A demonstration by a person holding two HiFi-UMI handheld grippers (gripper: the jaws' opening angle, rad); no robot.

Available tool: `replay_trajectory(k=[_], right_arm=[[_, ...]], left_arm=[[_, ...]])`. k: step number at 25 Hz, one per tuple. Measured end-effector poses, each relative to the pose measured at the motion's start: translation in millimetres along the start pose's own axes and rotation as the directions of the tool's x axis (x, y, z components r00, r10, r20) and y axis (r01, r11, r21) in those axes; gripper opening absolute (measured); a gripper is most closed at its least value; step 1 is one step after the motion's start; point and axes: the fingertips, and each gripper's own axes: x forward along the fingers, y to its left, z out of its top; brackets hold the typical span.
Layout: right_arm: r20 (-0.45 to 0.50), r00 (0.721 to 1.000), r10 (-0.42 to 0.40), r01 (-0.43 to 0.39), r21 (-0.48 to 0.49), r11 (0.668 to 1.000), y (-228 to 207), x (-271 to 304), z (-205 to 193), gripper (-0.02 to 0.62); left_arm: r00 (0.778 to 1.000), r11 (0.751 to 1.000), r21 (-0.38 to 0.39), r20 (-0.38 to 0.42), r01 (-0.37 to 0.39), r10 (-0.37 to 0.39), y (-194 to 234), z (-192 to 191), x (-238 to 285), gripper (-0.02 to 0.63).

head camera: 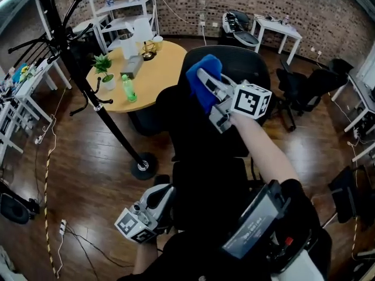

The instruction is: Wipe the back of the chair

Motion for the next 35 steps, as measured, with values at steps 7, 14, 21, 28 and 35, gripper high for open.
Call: replay_trajectory(k=[7, 14, 21, 28, 35], right_arm=[[0.021, 0.988, -0.154, 0.151, 0.099, 0.984, -63, 64, 33, 0.029], [-0.023, 0.909, -0.416, 0.416, 0.112, 0.902, -138, 19, 31, 0.029], [0.098, 0.836, -0.54, 0.53, 0.112, 0.841, -176, -97, 77, 0.029], [0.148, 0.78, -0.608, 0.609, 0.046, 0.792, -174, -166, 91, 0.029], [0.166, 0.693, -0.701, 0.703, 0.061, 0.709, -183, -241, 98, 0.029]], left_arm=[[0.983, 0.984, 0.053, 0.066, -0.172, 0.169, 16, 17, -35, 0.003], [0.988, 0.985, 0.082, 0.04, -0.154, 0.152, 20, 14, -32, 0.003], [0.999, 0.999, 0.04, -0.035, -0.022, 0.024, 13, -1, 15, 0.003], [0.989, 0.993, 0.005, -0.097, 0.114, -0.113, -6, -20, 50, 0.003], [0.976, 0.986, -0.017, -0.139, 0.167, -0.167, -13, -36, 60, 0.003]])
